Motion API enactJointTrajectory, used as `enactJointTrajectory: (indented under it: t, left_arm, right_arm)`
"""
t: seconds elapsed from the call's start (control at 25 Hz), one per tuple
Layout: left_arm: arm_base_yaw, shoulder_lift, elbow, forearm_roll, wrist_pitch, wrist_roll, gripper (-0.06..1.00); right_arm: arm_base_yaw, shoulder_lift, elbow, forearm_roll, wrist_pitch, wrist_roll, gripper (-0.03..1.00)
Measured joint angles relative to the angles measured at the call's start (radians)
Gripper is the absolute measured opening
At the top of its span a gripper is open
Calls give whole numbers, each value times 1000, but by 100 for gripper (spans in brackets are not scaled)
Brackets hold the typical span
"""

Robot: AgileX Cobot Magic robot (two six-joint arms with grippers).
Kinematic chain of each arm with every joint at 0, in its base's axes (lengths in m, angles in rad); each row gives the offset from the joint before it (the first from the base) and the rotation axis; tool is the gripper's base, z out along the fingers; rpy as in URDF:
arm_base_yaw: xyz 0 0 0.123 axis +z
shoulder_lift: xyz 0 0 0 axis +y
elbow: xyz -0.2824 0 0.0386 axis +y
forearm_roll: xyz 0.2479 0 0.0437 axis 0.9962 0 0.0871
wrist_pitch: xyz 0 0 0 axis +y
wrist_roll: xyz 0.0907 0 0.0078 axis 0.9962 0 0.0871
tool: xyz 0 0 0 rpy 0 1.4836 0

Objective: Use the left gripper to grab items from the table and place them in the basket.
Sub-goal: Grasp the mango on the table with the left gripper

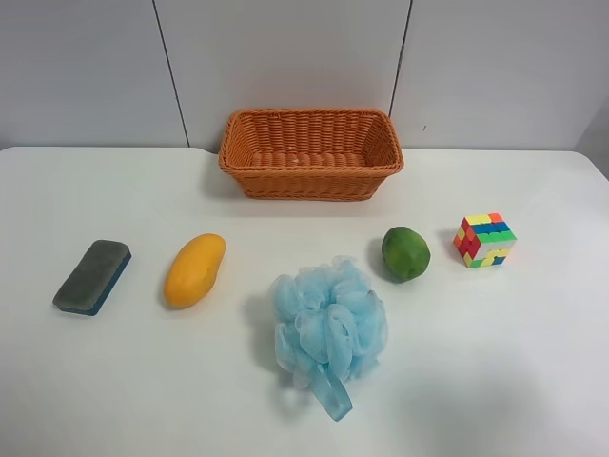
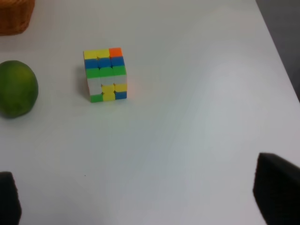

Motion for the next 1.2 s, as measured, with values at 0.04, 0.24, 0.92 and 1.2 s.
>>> enactJointTrajectory:
  t: [0.04,0.24,0.92,1.2]
  left_arm:
    - [0,0,0,0,0,0,99]
    - [0,0,0,0,0,0,99]
    - [0,310,-154,-79,-27,48,99]
    - [-9,725,-348,-146,-30,154,99]
  right_arm:
    - [0,0,0,0,0,0,99]
    - [0,0,0,0,0,0,99]
    - [0,0,0,0,0,0,99]
    - [0,0,0,0,0,0,99]
